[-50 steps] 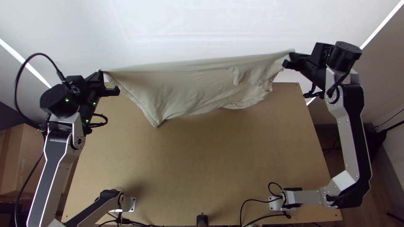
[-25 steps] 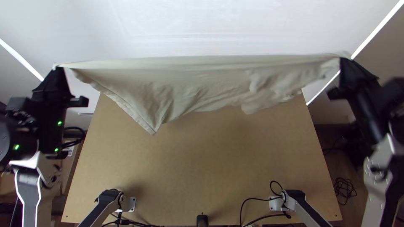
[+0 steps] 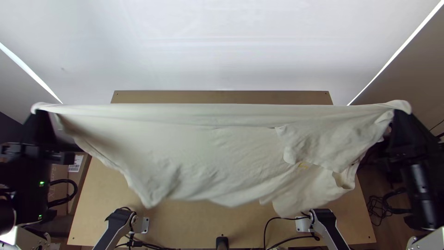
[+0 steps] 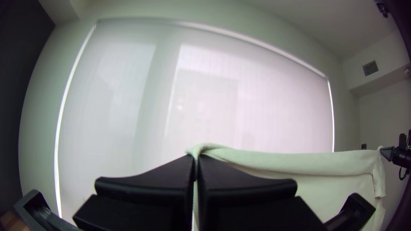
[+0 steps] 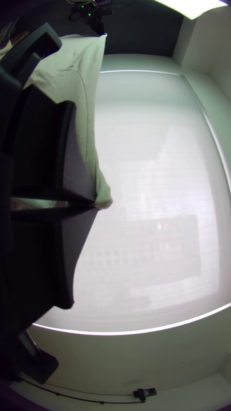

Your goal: Fold the t-shirt

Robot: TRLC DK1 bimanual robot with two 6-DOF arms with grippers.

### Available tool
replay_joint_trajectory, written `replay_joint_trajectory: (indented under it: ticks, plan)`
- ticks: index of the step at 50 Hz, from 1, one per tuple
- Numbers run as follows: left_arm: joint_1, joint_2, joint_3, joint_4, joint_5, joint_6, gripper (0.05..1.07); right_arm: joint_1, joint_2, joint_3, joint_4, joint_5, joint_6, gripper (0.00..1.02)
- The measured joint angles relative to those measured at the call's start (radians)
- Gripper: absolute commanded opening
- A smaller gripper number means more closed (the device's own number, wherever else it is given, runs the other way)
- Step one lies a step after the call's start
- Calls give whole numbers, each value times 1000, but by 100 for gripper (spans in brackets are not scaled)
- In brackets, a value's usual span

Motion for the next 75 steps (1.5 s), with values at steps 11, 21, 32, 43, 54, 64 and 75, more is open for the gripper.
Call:
replay_joint_trajectory:
  ticks: [11,21,32,43,54,64,75]
  plan:
    - [-4,-82,-249,-126,1,-3,8,22,0,-210,-66,2,7,2]
    - [-5,-202,-594,-135,43,-10,8,29,14,-507,-71,4,11,2]
    - [-6,-224,-822,-26,64,-25,8,29,48,-729,72,7,11,2]
    - [14,-11,-881,179,84,-24,8,35,239,-771,222,4,18,2]
    - [18,301,-838,293,105,-24,8,35,520,-754,325,-1,22,2]
    - [47,581,-676,336,109,-24,8,35,743,-636,359,-1,22,2]
    - [48,834,-494,360,109,-24,8,35,951,-475,373,-1,22,2]
